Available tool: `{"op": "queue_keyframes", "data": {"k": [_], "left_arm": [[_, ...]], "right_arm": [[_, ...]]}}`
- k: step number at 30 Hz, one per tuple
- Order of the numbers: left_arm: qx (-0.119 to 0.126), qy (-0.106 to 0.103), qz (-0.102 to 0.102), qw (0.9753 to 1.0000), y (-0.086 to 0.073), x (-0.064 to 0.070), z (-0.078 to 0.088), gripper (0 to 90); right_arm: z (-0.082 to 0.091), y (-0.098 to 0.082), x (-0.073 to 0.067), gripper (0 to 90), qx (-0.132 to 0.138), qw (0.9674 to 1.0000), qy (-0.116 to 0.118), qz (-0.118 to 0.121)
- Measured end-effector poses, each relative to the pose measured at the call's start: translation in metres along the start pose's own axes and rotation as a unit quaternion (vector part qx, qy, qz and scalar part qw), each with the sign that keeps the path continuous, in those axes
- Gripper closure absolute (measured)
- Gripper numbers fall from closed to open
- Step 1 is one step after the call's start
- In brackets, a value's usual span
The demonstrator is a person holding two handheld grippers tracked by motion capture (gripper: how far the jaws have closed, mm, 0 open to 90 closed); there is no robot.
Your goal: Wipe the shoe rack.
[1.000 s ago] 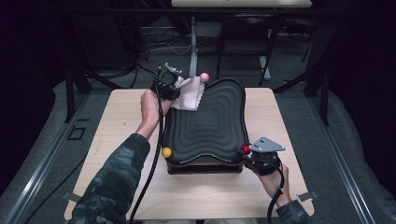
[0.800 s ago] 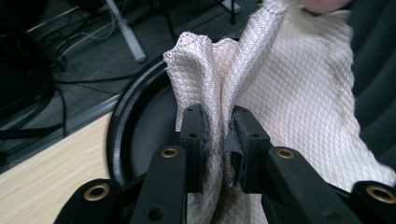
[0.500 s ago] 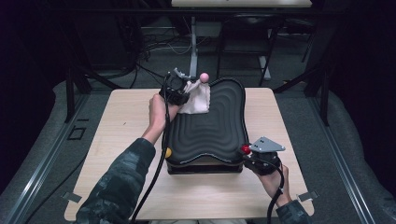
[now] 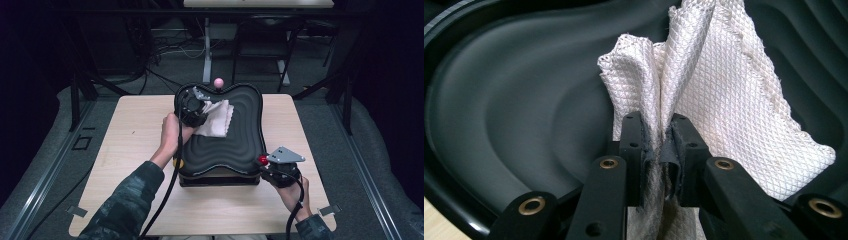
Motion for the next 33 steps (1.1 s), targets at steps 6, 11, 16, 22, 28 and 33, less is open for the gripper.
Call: {"op": "queue_keyframes", "data": {"k": [6,11,16,22,28,33], "left_arm": [[-0.004,-0.013,-0.015,0.9998,-0.012,0.013,0.001,78.4],[-0.015,-0.019,-0.026,0.9994,-0.02,0.02,0.003,78.4],[-0.021,-0.03,-0.028,0.9989,-0.028,0.023,0.005,78.4],[-0.025,-0.042,-0.03,0.9984,-0.039,0.029,0.009,78.4],[-0.03,-0.054,-0.035,0.9974,-0.05,0.036,0.011,78.3],[-0.031,-0.06,-0.04,0.997,-0.056,0.042,0.012,78.3]], "right_arm": [[0.0,0.0,0.0,60.3,-0.001,1.0,-0.001,0.001],[0.0,0.0,0.0,60.4,0.004,1.0,0.004,0.0],[0.0,0.0,0.0,60.3,0.0,1.0,-0.001,0.0],[0.0,0.0,0.0,60.3,-0.001,1.0,-0.001,0.001],[0.0,0.0,0.0,60.3,0.004,1.0,0.004,0.001],[0.0,0.0,0.0,60.3,-0.004,1.0,-0.006,0.003]]}}
Point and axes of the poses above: each handheld gripper's, and its own axes: z roughly backward along the jaws, y roughly out of its top, x roughly to its right, the point moved 5 cm from there along -z, roughly forward along the jaws, and after that the axes turned 10 degrees about z, right-handed, at the moved point
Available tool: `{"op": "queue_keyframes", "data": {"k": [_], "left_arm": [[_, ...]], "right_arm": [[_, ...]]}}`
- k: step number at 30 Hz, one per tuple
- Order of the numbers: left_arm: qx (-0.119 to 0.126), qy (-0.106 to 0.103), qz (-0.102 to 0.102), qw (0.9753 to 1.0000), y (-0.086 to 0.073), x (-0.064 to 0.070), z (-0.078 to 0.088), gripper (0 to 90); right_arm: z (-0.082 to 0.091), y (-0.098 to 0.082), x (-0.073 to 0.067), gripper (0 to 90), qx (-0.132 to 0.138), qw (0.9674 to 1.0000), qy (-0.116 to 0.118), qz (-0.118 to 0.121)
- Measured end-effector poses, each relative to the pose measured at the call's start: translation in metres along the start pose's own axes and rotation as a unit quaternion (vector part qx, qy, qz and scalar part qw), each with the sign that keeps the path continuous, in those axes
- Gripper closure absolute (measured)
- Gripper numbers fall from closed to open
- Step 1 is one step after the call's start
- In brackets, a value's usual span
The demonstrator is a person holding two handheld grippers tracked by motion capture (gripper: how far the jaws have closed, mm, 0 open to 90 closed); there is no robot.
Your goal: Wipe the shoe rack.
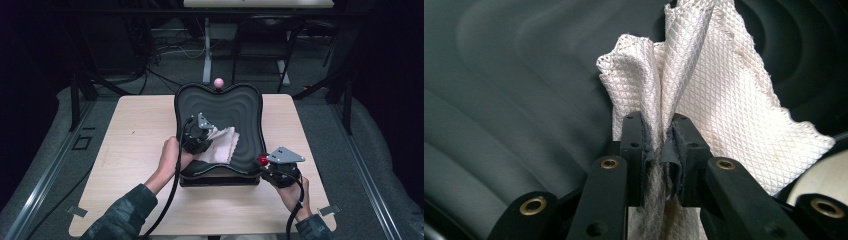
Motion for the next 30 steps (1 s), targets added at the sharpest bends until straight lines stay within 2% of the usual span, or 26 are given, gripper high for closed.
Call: {"op": "queue_keyframes", "data": {"k": [8,12,16,22,30], "left_arm": [[-0.008,-0.01,-0.014,0.9998,-0.011,0.012,0.0,78.3],[-0.017,-0.018,-0.023,0.9994,-0.018,0.02,0.0,78.3],[-0.021,-0.013,-0.039,0.9989,-0.022,0.026,0.001,78.3],[-0.019,-0.016,-0.034,0.9991,-0.021,0.023,0.0,78.4],[-0.015,-0.005,-0.024,0.9996,-0.006,0.011,-0.001,78.2]], "right_arm": [[-0.001,0.0,-0.001,60.4,0.008,0.9999,0.01,-0.002],[0.0,0.0,0.0,60.3,0.002,1.0,0.002,0.0],[0.0,0.0,0.0,60.3,0.004,1.0,0.004,-0.001],[0.0,0.0,0.0,60.3,0.004,1.0,0.004,-0.001],[-0.001,0.0,-0.001,60.4,0.008,0.9999,0.009,-0.001]]}}
Point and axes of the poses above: each handheld gripper's, and its own axes: z roughly backward along the jaws, y roughly out of its top, x roughly to its right, the point moved 5 cm from there along -z, roughly forward along the jaws, and after that the axes turned 10 degrees about z, right-handed, at the moved point
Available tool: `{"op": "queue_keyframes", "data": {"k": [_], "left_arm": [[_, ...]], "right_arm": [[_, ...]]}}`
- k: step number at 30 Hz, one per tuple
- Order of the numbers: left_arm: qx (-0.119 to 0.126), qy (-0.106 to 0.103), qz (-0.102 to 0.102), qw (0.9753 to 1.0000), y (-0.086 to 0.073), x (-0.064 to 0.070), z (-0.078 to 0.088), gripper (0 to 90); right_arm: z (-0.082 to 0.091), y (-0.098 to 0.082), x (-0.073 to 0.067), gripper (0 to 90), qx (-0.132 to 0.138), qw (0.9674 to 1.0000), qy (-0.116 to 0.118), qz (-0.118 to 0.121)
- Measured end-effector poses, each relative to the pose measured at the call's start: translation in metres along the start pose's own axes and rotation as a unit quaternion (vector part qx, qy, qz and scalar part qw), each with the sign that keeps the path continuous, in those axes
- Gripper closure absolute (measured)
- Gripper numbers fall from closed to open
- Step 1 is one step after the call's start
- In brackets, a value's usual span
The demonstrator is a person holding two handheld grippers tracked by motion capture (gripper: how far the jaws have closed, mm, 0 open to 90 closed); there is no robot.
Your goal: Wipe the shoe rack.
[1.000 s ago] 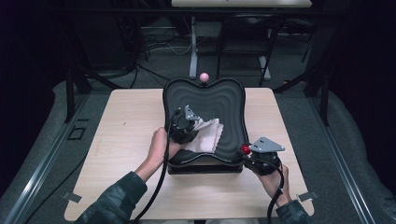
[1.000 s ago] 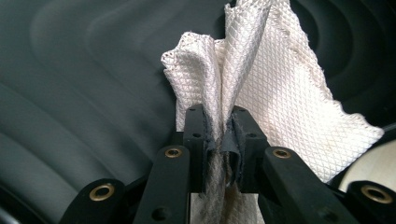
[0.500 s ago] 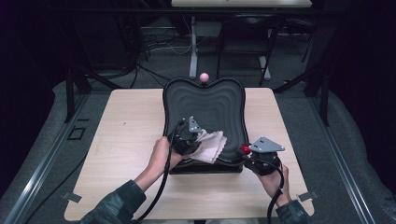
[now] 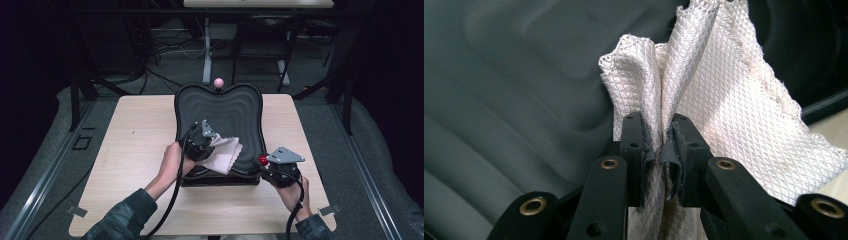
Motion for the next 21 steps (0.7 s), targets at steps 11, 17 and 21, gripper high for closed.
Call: {"op": "queue_keyframes", "data": {"k": [11,17,21], "left_arm": [[0.006,0.021,0.024,0.9995,0.03,-0.027,-0.001,78.2],[0.011,0.039,0.033,0.9987,0.049,-0.04,-0.003,78.0],[0.014,0.047,0.034,0.9982,0.056,-0.045,-0.004,77.9]], "right_arm": [[0.0,0.0,0.0,60.3,-0.004,1.0,-0.004,0.0],[0.0,0.0,0.0,60.3,-0.004,1.0,-0.004,0.0],[0.0,0.0,0.0,60.3,-0.004,1.0,-0.004,0.001]]}}
Point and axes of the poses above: each handheld gripper's, and its own axes: z roughly backward along the jaws, y roughly out of its top, x roughly to its right, the point moved 5 cm from there along -z, roughly forward along the jaws, and after that the axes turned 10 degrees about z, right-handed, at the moved point
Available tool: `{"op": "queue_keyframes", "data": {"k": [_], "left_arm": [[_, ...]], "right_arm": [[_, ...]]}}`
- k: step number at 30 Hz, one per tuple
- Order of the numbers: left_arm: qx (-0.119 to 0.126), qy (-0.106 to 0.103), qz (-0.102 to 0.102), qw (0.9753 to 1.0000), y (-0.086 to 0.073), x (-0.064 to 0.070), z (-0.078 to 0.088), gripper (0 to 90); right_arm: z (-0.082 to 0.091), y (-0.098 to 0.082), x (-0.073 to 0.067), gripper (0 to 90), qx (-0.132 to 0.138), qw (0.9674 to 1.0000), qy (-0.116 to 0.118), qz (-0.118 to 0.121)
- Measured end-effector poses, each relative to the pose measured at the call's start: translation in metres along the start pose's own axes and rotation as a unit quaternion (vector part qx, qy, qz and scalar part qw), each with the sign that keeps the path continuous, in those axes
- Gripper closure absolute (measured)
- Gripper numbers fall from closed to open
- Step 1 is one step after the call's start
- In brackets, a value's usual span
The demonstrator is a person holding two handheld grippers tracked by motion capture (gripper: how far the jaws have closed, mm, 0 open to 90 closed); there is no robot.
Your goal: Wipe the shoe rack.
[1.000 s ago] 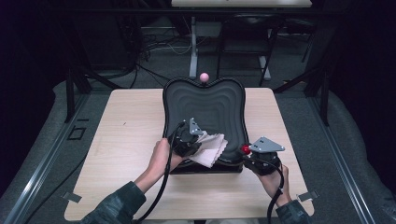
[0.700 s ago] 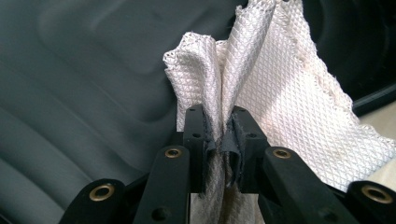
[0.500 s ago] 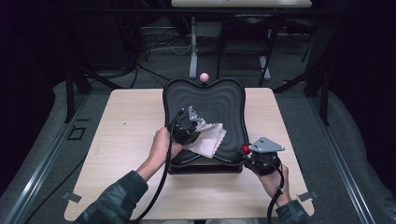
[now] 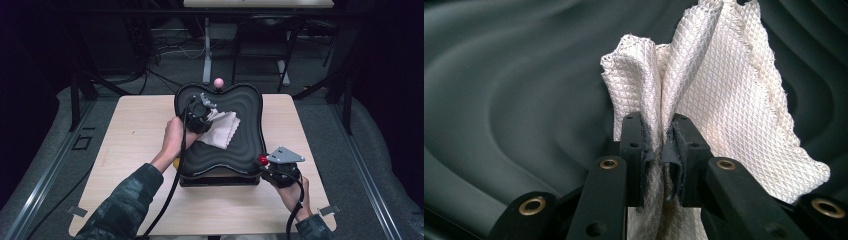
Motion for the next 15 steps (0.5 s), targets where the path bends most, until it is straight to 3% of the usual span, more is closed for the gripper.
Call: {"op": "queue_keyframes", "data": {"k": [15], "left_arm": [[0.017,0.038,0.011,0.9991,0.032,-0.02,-0.006,77.5]], "right_arm": [[0.0,0.0,0.0,60.3,0.001,1.0,0.002,0.001]]}}
Point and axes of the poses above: each handheld gripper's, and its own axes: z roughly backward along the jaws, y roughly out of its top, x roughly to its right, the point moved 5 cm from there along -z, roughly forward along the jaws, and after that the axes turned 10 degrees about z, right-handed, at the moved point
